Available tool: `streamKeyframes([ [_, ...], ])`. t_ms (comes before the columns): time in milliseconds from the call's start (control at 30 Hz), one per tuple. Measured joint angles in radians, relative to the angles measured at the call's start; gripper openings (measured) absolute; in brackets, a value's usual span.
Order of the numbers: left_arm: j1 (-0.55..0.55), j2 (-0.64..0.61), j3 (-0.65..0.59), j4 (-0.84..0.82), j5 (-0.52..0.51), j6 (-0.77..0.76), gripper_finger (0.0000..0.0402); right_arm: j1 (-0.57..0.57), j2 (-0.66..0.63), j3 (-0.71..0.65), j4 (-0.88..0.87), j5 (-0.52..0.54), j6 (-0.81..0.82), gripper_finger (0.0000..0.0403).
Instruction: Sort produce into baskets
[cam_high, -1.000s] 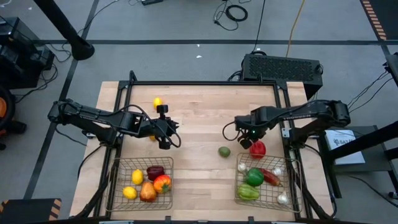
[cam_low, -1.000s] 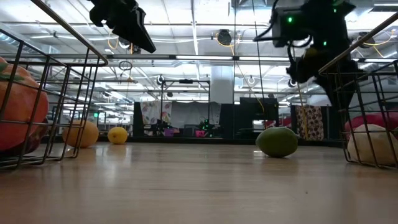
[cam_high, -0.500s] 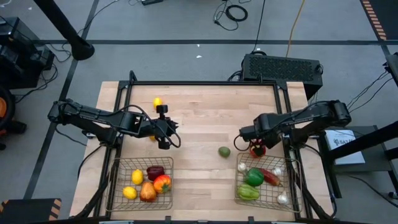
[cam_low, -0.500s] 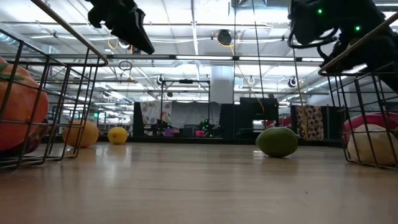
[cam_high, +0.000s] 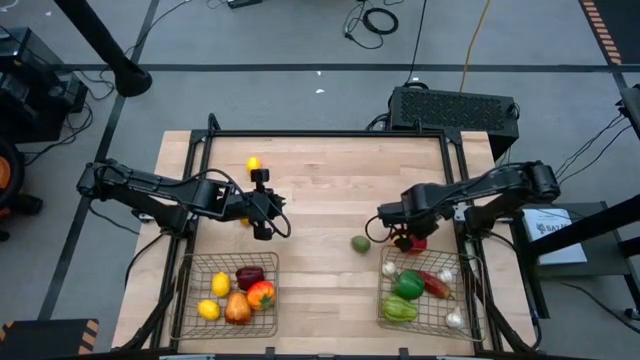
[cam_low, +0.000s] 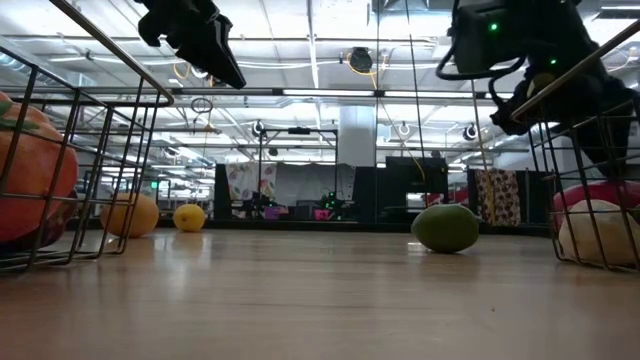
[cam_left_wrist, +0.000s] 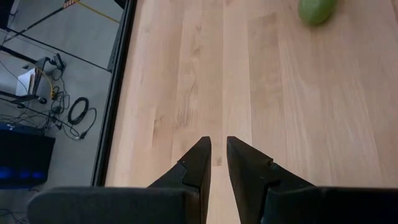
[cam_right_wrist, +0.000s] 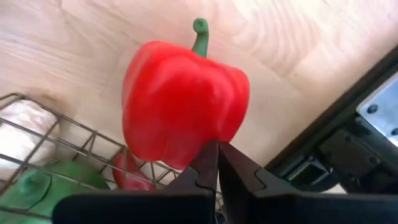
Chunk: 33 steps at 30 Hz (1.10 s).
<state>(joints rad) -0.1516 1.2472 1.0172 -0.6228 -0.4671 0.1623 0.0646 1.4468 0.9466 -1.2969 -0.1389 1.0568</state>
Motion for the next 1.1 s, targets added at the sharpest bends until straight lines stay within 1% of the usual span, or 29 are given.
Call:
streamKeyframes([
  [133,0.000,0.000,0.000,0.000,0.000,0.000,0.0061,-0.027,0.014,0.002,0.051,-0.002,-0.049,0.0006],
  [300,0.000,0.000,0.000,0.000,0.000,0.000,0.0061,-0.080,0.016,0.008,0.179,-0.006,-0.124,0.0006],
  [400,0.000,0.000,0.000,0.000,0.000,0.000,0.0061,-0.108,0.018,0.029,0.236,0.013,-0.167,0.0006],
  [533,0.000,0.000,0.000,0.000,0.000,0.000,0.0061,-0.128,0.024,0.078,0.294,0.085,-0.242,0.0006],
  [667,0.000,0.000,0.000,-0.013,0.000,0.000,0.0061,-0.131,0.021,0.131,0.310,0.121,-0.314,0.0006],
  [800,0.000,0.000,0.000,-0.025,0.000,0.000,0.0061,-0.131,0.021,0.160,0.312,0.149,-0.332,0.0006],
  [867,0.000,0.000,0.000,-0.025,0.000,0.000,0.0061,-0.132,0.021,0.163,0.341,0.149,-0.361,0.0006],
  [967,0.000,0.000,0.000,-0.025,0.000,0.000,0.0061,-0.134,0.022,0.165,0.443,0.144,-0.421,0.0006],
  [1033,0.000,0.000,0.000,-0.026,0.000,0.000,0.0061,-0.137,0.033,0.167,0.504,0.133,-0.451,0.0006],
  [1100,0.000,0.000,0.000,-0.034,0.000,0.000,0.0061,-0.144,0.060,0.167,0.550,0.098,-0.490,0.0006],
])
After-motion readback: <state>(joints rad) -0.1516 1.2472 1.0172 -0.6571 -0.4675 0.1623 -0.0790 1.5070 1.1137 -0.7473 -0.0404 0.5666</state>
